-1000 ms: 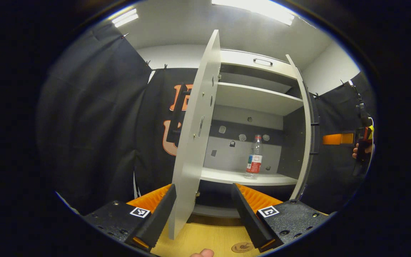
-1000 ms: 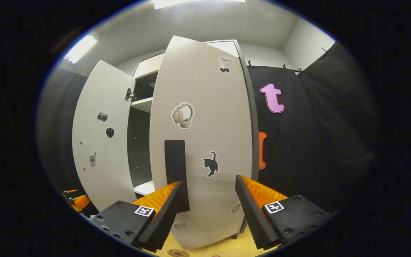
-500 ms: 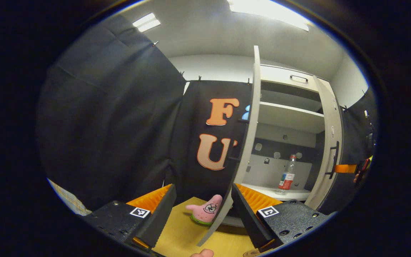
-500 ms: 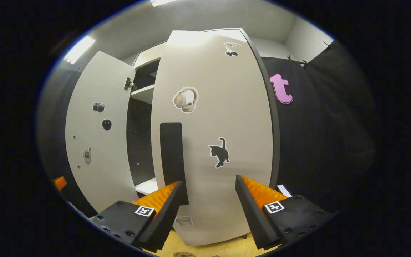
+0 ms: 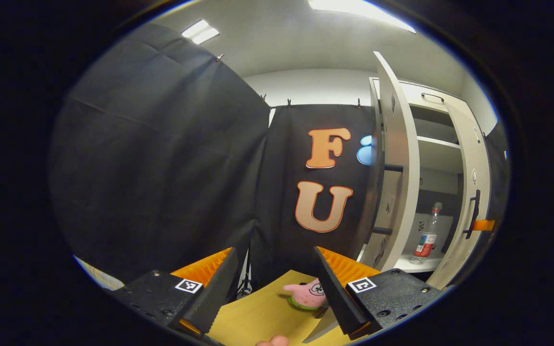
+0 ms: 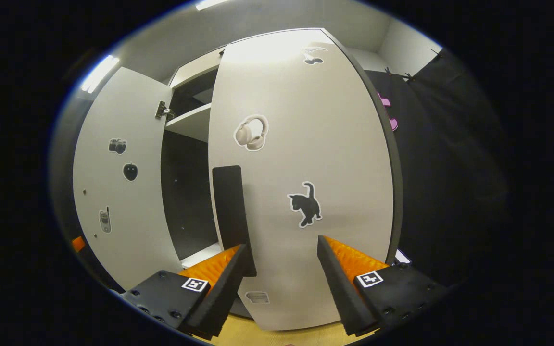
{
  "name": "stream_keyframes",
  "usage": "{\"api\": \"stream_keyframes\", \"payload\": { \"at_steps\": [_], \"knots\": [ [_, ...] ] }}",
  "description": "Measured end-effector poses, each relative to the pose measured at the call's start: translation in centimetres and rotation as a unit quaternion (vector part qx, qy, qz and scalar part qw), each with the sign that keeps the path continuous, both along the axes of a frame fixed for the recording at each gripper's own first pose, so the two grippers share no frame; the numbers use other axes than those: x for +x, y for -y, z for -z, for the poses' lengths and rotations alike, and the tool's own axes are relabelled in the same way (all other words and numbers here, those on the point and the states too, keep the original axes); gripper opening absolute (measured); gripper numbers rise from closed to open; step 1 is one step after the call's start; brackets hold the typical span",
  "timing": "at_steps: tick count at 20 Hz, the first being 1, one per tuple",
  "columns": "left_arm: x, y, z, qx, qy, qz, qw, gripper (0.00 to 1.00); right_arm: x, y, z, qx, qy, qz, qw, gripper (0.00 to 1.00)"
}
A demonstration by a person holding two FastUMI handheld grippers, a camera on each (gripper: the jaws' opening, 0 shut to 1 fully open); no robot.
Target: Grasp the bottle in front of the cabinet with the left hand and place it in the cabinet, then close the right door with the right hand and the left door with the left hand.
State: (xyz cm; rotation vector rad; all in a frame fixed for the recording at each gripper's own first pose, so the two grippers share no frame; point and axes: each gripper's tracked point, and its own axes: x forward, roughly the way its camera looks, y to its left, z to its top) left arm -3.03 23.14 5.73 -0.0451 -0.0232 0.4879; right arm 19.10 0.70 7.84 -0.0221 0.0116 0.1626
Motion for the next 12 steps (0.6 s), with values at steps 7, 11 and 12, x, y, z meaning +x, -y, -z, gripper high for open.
{"api": "stream_keyframes", "payload": {
  "at_steps": [7, 11, 12],
  "knots": [
    [6.0, 1.3, -1.0, 0.000, 0.002, 0.052, 0.999, 0.95, -2.4, 0.5, 0.2, 0.009, 0.002, 0.016, 1.000, 0.96],
    [7.0, 2.5, -1.5, 0.006, 0.005, 0.067, 0.998, 0.92, -5.8, 1.8, 0.5, -0.005, 0.004, 0.028, 1.000, 0.96],
    [7.2, 2.5, -1.8, 0.013, 0.008, 0.068, 0.998, 0.91, -6.6, 2.0, 0.4, -0.006, 0.007, 0.029, 1.000, 0.96]
  ]
}}
